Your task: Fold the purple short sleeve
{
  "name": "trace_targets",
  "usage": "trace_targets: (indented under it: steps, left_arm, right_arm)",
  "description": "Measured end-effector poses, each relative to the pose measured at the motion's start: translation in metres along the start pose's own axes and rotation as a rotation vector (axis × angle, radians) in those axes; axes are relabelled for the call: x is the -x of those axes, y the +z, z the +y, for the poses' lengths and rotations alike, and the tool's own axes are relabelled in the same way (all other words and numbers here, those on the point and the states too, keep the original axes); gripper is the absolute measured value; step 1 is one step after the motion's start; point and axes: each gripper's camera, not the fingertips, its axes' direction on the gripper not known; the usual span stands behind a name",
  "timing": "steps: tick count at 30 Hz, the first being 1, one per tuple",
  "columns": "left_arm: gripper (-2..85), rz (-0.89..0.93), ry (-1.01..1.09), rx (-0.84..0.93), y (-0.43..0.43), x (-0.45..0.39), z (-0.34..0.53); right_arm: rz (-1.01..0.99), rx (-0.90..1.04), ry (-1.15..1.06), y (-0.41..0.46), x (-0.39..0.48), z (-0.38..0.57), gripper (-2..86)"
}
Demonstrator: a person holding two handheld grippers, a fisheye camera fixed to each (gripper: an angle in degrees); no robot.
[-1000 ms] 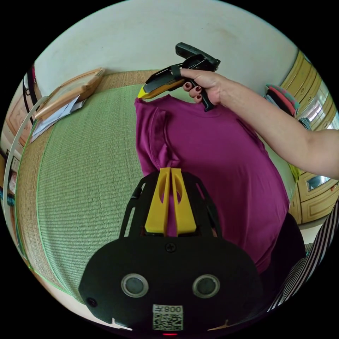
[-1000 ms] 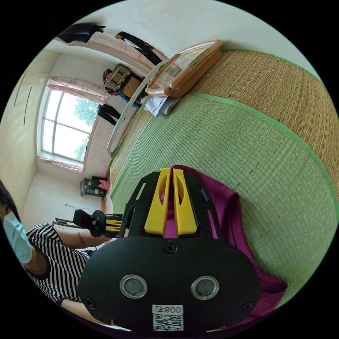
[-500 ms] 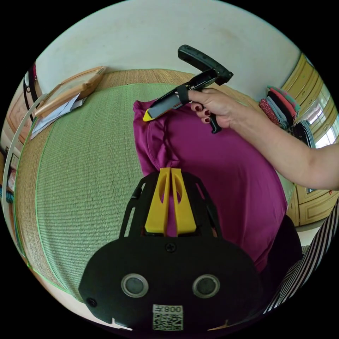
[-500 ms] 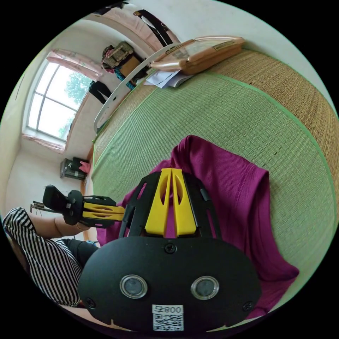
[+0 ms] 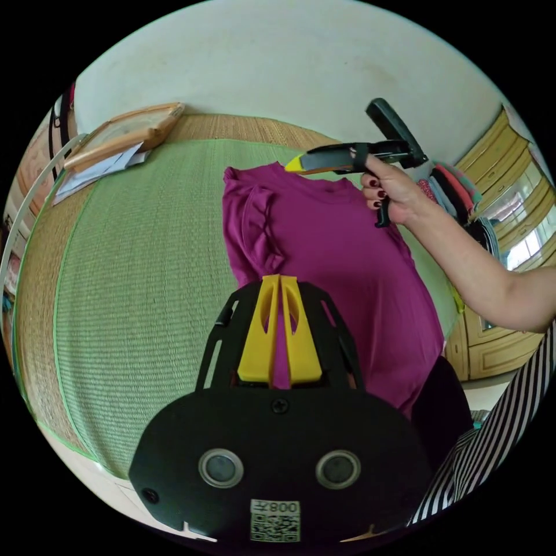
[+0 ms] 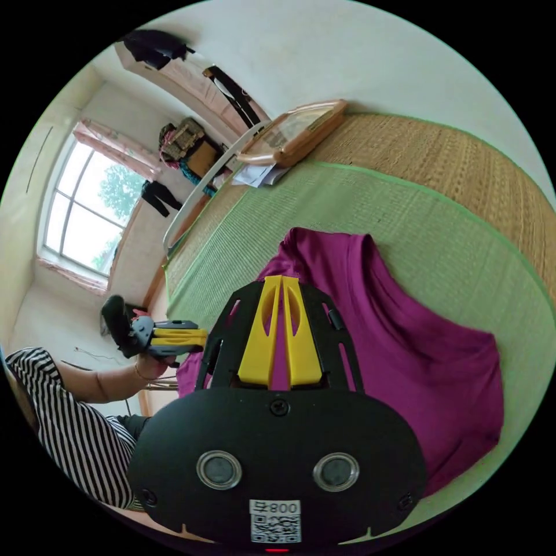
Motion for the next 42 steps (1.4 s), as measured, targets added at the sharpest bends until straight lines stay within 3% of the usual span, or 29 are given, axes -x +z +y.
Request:
trace_targets:
  steps: [11, 21, 32, 42]
  left_arm:
    - [1.6, 0.234, -0.157, 0.083, -0.017, 0.048, 0.058]
    - [8.7, 0.349, -0.482, 0.080, -0.039, 0.115, 0.177]
    - [9.9, 0.354, -0.453, 0.236, 0.023, 0.114, 0.199]
    - [10.0, 0.314, -0.433, 0.303, 0.055, 0.125, 0.190]
  right_arm:
    - [0.015, 0.107, 0.257, -0.132, 0.022, 0.267, 0.3]
    - [-0.046, -0.093, 0.583, -0.244, 0.055, 0.495, 3.3]
    - [0.041, -0.077, 0.714, -0.284, 0.069, 0.615, 7.8]
    - [0.069, 0.074, 0.684, -0.265, 0.062, 0.626, 8.1]
